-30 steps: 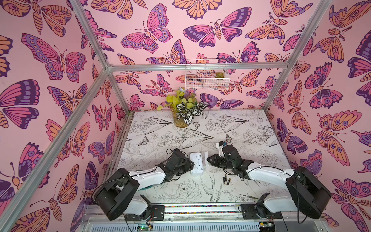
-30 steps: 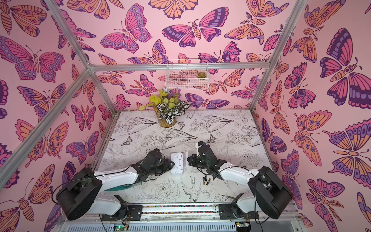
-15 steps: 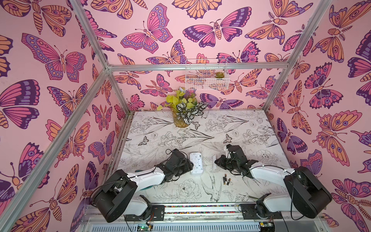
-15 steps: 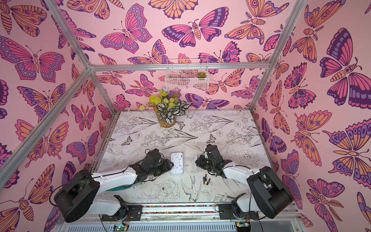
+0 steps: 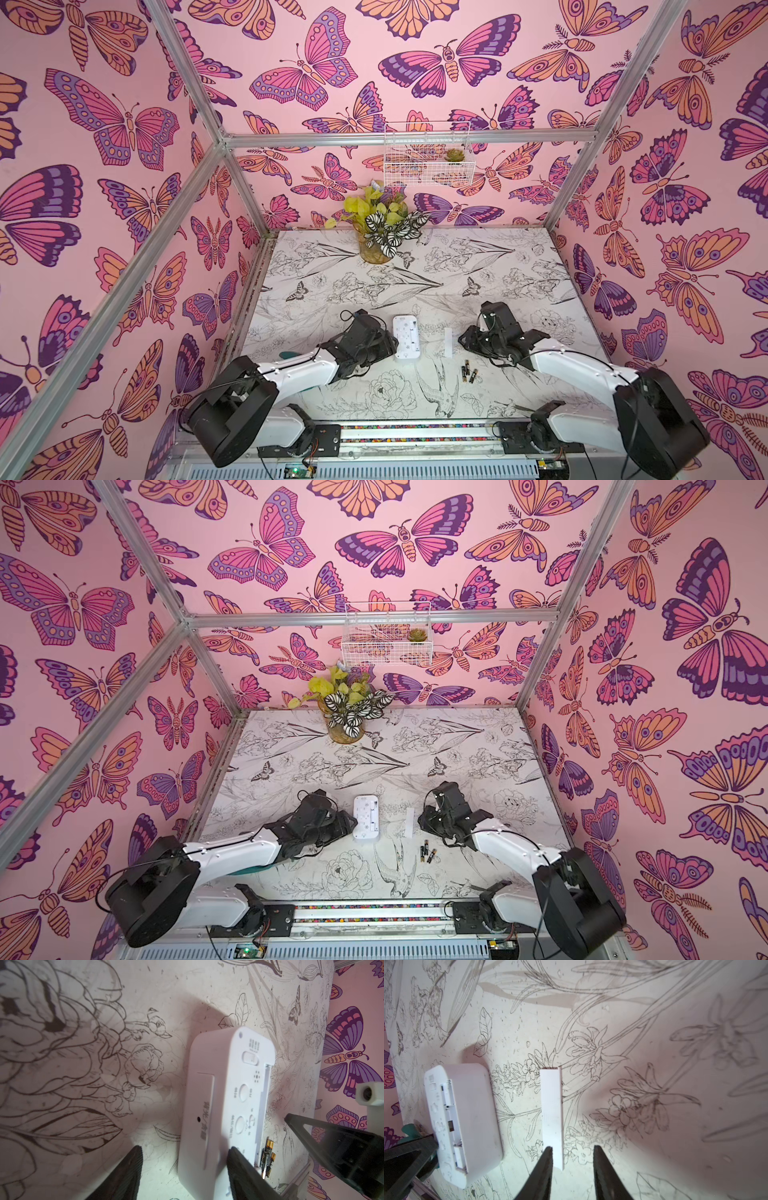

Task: Insert the battery into the alarm
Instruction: Place the cover at the center of the board, then pick up the battery at the center of the board.

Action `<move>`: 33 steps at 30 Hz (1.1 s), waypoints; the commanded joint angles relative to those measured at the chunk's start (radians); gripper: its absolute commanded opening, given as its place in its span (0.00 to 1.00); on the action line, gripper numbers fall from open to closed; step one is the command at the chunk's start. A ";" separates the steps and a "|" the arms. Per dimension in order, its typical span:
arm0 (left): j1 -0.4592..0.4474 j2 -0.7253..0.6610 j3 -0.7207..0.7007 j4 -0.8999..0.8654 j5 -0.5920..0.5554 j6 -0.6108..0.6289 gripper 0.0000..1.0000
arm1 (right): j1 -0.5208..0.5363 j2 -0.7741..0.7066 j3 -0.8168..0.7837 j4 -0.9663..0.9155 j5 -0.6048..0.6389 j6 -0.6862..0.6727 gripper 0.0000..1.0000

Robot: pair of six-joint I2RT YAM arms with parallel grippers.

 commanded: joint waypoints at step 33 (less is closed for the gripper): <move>0.004 -0.049 -0.024 -0.069 -0.029 0.037 0.67 | 0.455 -0.174 -0.057 -0.324 0.404 0.369 0.21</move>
